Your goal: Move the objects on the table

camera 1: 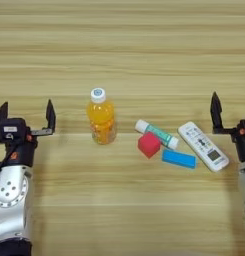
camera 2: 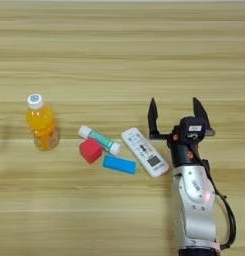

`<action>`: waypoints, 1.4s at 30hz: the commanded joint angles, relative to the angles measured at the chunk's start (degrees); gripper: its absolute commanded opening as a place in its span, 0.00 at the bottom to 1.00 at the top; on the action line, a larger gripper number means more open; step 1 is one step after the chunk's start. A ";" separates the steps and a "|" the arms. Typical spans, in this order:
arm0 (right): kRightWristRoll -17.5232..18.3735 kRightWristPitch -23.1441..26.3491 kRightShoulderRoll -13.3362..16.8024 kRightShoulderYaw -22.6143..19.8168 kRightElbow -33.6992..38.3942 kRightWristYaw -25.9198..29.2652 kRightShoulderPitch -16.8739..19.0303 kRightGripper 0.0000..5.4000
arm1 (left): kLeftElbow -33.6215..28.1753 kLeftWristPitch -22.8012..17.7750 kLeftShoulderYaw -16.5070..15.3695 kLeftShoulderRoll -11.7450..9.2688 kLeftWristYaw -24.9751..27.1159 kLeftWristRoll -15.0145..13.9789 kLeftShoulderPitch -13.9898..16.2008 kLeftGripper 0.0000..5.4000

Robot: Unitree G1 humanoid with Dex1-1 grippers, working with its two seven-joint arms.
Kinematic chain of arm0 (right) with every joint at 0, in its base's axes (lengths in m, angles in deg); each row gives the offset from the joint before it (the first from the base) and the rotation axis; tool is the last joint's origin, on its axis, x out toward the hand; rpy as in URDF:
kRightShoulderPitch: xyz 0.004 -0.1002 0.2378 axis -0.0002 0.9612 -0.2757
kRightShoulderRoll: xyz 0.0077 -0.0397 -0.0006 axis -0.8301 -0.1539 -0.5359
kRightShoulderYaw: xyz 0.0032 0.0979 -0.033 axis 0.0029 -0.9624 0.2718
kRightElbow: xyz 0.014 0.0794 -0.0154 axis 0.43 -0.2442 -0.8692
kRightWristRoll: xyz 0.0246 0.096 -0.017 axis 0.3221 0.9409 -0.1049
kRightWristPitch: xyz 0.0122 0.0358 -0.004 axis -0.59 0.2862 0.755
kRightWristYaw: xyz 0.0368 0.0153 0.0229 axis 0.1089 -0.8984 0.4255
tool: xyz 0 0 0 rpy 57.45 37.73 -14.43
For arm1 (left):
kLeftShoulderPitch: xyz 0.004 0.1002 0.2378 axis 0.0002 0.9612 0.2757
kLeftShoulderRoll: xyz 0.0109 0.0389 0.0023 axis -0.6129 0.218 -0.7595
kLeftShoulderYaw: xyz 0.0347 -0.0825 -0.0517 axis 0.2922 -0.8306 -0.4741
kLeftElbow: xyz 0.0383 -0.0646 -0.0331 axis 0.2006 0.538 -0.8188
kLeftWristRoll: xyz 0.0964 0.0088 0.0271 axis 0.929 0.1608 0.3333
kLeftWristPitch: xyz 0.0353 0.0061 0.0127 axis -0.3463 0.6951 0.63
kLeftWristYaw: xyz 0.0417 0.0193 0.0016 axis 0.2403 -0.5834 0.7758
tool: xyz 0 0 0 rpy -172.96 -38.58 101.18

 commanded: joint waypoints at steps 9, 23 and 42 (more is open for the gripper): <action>2.62 0.13 0.59 0.14 -3.06 2.86 -2.71 1.00 | 3.48 0.58 1.39 -0.07 -3.07 3.15 -2.75 1.00; 3.77 -0.91 1.82 -1.58 -7.09 3.64 -5.19 1.00 | 5.69 -0.67 3.06 0.34 -2.10 1.75 -4.56 1.00; 19.01 38.16 24.94 -1.48 18.42 23.35 5.76 1.00 | -1.99 -6.30 5.53 2.44 -0.88 0.83 -3.10 1.00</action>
